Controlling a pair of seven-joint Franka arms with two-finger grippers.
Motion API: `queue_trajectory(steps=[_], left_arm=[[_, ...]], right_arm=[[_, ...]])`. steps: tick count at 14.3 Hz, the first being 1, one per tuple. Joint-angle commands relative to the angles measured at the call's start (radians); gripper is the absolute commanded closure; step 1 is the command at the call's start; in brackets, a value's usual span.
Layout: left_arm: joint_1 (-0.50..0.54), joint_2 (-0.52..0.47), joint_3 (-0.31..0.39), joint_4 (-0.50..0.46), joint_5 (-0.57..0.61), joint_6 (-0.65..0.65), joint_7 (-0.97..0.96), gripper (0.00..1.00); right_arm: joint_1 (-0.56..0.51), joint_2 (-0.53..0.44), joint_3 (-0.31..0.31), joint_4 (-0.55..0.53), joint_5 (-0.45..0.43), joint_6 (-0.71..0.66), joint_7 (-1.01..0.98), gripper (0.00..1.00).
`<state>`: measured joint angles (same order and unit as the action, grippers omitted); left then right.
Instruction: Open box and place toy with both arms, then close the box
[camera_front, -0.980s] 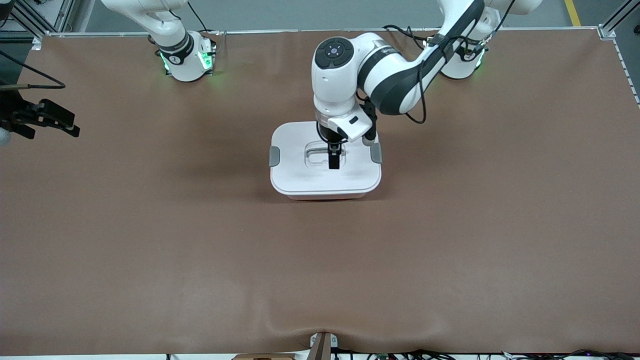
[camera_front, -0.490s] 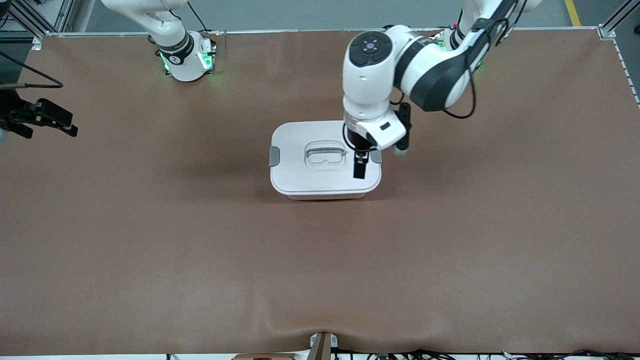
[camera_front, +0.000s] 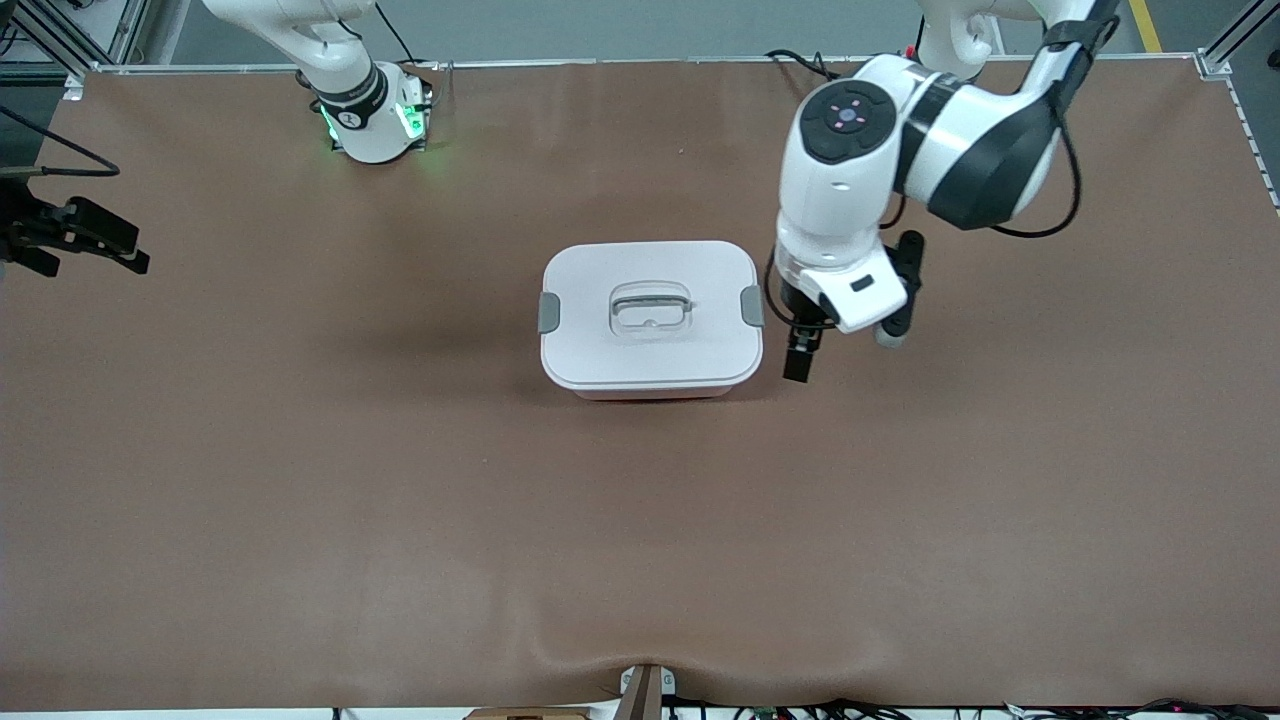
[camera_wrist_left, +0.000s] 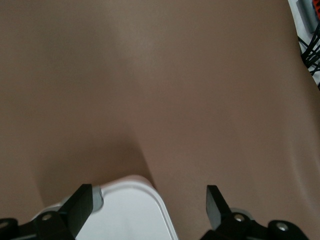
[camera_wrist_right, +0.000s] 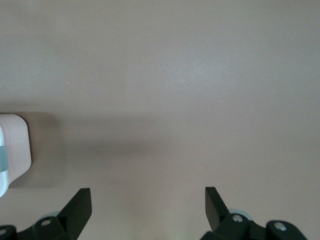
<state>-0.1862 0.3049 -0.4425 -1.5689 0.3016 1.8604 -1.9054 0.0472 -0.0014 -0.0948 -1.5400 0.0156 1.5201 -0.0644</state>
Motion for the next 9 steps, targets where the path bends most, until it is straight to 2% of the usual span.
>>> queue_trajectory(steps=[1, 3, 6, 9], left_arm=[[0.089, -0.033, -0.015, -0.003, -0.063, -0.033, 0.152, 0.00], [0.128, -0.052, -0.013, 0.000, -0.117, -0.033, 0.271, 0.00], [0.171, -0.079, -0.002, 0.000, -0.121, -0.064, 0.411, 0.00], [0.172, -0.104, 0.059, 0.000, -0.125, -0.124, 0.601, 0.00]], right_arm=[[-0.010, -0.002, 0.009, 0.009, 0.009, -0.003, 0.012, 0.00], [-0.010, 0.000, 0.009, 0.008, 0.009, -0.006, 0.012, 0.00], [-0.012, -0.002, 0.009, 0.009, 0.007, -0.008, 0.014, 0.00], [-0.012, -0.002, 0.007, 0.009, 0.007, -0.009, 0.012, 0.00]])
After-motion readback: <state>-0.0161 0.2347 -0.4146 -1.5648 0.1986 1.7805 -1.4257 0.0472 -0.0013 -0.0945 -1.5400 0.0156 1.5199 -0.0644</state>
